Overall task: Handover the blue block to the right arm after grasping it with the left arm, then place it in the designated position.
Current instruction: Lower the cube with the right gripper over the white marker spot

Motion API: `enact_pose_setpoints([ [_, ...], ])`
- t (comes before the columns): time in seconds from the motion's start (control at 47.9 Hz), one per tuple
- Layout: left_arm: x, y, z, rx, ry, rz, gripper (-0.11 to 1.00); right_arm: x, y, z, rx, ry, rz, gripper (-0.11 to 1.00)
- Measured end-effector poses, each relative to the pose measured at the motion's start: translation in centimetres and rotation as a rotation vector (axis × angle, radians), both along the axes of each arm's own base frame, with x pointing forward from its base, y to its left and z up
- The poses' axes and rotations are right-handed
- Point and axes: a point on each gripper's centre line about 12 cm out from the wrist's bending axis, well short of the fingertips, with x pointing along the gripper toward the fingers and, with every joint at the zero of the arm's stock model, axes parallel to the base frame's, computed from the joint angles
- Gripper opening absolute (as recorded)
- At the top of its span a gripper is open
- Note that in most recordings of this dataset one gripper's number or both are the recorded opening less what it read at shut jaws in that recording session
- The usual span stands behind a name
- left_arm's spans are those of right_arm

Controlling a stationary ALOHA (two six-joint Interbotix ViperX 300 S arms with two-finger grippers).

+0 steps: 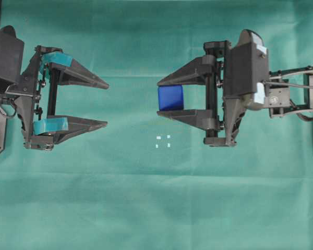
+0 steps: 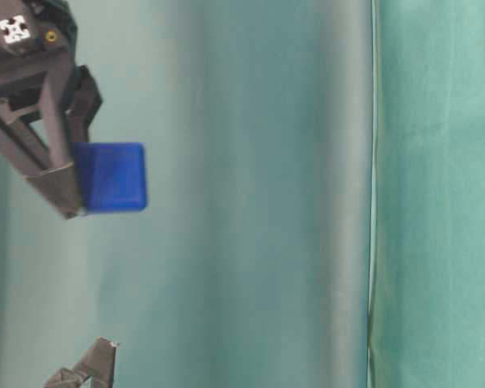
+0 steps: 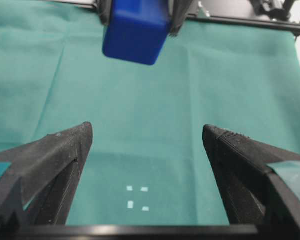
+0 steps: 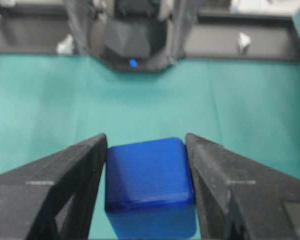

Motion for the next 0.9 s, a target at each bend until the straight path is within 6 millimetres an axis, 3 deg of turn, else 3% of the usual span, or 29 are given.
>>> enact_pose_setpoints([
  [0.397, 0.0, 0.0, 0.0, 0.006, -0.002, -0.001, 1.00, -1.0, 0.0, -2.0, 0.067, 0.180, -0.092, 0.55],
  [0.898, 0.0, 0.0, 0.1, 0.004, -0.002, -0.001, 1.00, -1.0, 0.1, -2.4, 0.078, 0.201, -0.098, 0.55],
])
